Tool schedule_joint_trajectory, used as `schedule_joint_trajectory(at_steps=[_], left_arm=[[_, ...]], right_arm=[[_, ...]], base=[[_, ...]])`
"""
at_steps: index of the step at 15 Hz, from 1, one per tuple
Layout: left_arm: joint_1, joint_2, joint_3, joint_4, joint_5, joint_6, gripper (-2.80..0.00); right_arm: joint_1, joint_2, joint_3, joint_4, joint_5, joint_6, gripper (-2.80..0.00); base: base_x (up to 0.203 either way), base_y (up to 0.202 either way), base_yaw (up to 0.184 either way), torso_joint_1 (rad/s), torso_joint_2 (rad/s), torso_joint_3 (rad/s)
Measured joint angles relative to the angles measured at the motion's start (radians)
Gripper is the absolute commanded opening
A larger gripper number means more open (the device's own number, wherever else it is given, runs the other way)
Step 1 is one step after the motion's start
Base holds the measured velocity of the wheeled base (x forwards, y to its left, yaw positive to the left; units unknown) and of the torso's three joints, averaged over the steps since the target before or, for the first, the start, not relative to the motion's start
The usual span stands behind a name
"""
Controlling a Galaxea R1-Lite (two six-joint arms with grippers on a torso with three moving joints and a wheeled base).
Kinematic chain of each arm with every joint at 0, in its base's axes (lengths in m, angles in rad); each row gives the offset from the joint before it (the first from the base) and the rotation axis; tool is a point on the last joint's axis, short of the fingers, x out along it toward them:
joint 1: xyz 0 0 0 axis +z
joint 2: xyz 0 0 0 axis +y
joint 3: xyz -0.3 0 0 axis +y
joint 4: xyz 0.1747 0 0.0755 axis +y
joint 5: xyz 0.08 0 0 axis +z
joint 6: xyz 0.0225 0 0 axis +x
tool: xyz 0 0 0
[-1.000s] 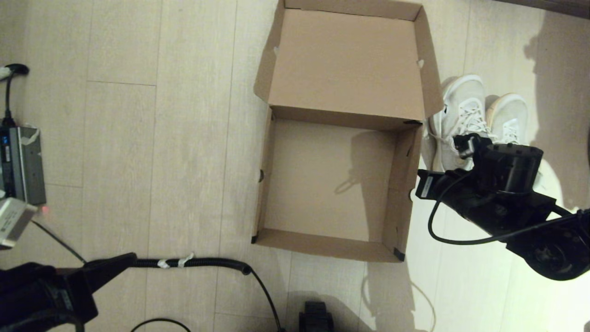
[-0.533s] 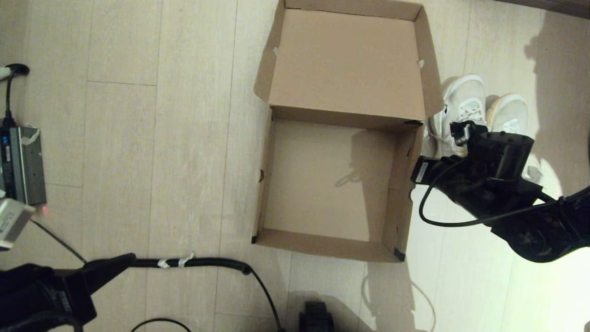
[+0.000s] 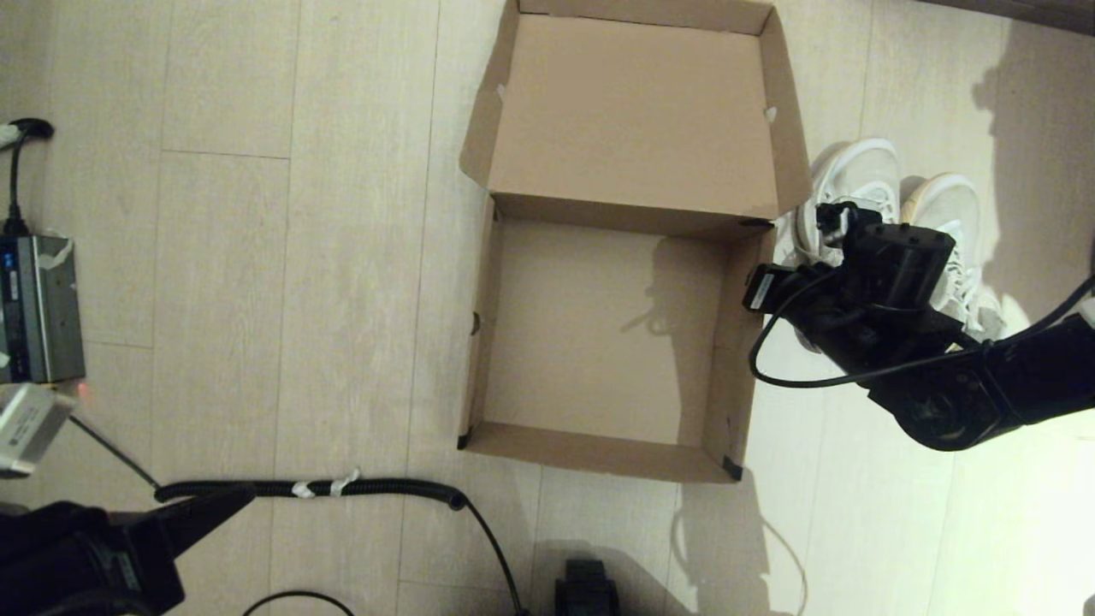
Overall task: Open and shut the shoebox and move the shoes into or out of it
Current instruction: Put the shoes into the shoe box
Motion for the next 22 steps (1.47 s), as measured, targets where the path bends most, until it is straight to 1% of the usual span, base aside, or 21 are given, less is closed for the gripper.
schedule_joint_trajectory(at_steps=[7, 9, 13, 15, 20, 22], left_arm=[[-0.002, -0.003, 0.008, 0.000, 0.001, -0.001, -2.80], [-0.002, -0.004, 0.009, 0.000, 0.001, -0.003, -2.80], [-0.002, -0.023, 0.024, 0.002, 0.001, -0.003, -2.80], [-0.002, -0.046, 0.041, 0.003, 0.002, -0.002, -2.80], [0.000, -0.075, 0.092, 0.000, 0.003, -0.004, -2.80], [0.000, -0.078, 0.094, 0.000, 0.003, -0.003, -2.80]], right_arm=[[0.005, 0.001, -0.094, 0.000, -0.005, -0.001, -2.80], [0.000, -0.023, -0.094, 0.004, -0.005, -0.005, -2.80], [-0.013, -0.096, -0.045, 0.018, -0.005, -0.012, -2.80], [-0.013, -0.109, -0.051, 0.029, -0.005, -0.011, -2.80], [-0.006, -0.040, -0.187, 0.034, -0.040, -0.009, -2.80], [-0.005, -0.035, -0.190, 0.033, -0.045, -0.009, -2.80]], base=[[0.000, 0.000, 0.000, 0.000, 0.00, 0.000], [0.000, 0.000, 0.000, 0.000, 0.00, 0.000], [0.000, 0.000, 0.000, 0.000, 0.00, 0.000], [0.000, 0.000, 0.000, 0.000, 0.00, 0.000], [0.000, 0.000, 0.000, 0.000, 0.00, 0.000], [0.000, 0.000, 0.000, 0.000, 0.00, 0.000]])
